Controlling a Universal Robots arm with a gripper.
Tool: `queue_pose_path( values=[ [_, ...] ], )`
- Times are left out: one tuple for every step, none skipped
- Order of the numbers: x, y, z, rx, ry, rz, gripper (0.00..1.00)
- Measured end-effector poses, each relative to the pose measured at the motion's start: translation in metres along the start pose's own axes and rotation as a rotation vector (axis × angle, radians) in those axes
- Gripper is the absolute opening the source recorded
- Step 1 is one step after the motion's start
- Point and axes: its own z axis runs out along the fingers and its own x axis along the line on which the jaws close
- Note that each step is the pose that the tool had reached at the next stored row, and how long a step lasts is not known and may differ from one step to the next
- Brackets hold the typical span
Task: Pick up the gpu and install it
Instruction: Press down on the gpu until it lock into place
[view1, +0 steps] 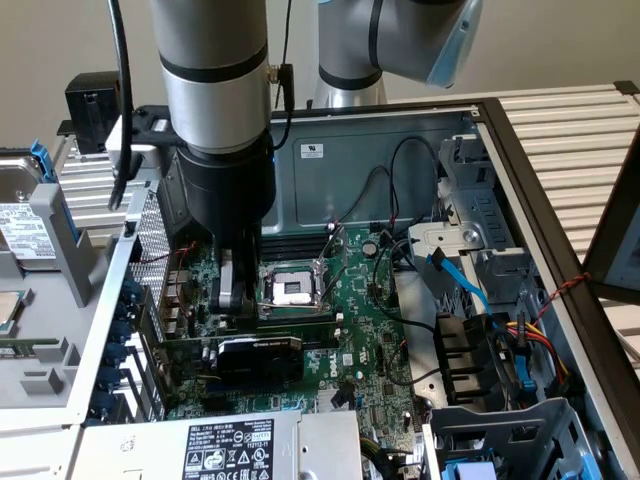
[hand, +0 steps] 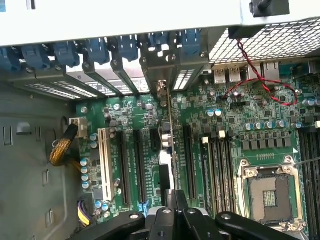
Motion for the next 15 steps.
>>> queue_pose_path(
  values=[
    [0.0001, 0.0008, -0.0021, -0.0007, 0.0002, 0.0, 0.11],
    [0.0003, 0.0018, -0.0037, -0.001, 0.0002, 0.0, 0.11],
    [0.0004, 0.003, -0.0049, -0.0011, 0.0, 0.0, 0.11],
    [0.0006, 0.0043, -0.0055, -0.0011, 0.0, 0.0, 0.11],
    [0.0007, 0.0053, -0.006, -0.0012, 0.0002, 0.0, 0.11],
    [0.0008, 0.0058, -0.0061, -0.0012, 0.0001, 0.0, 0.11],
    [0.0008, 0.0059, -0.0061, -0.0012, 0.0001, 0.0, 0.11],
    [0.0008, 0.0059, -0.0061, -0.0011, 0.0, 0.0, 0.11],
    [0.0008, 0.0061, -0.0061, -0.0012, 0.0, 0.0, 0.11],
    [0.0009, 0.0064, -0.0062, -0.0012, 0.0001, 0.0, 0.11],
    [0.0009, 0.0065, -0.0062, -0.0012, 0.0, 0.0, 0.11],
    [0.0009, 0.0066, -0.0062, -0.0012, 0.0001, 0.0, 0.11],
    [0.0009, 0.0066, -0.0062, -0.0012, 0.0001, 0.0, 0.11],
    [0.0009, 0.0066, -0.0062, -0.0012, 0.0001, 0.0, 0.11],
    [0.0009, 0.0066, -0.0062, -0.0012, 0.0001, 0.0, 0.11]
  ],
)
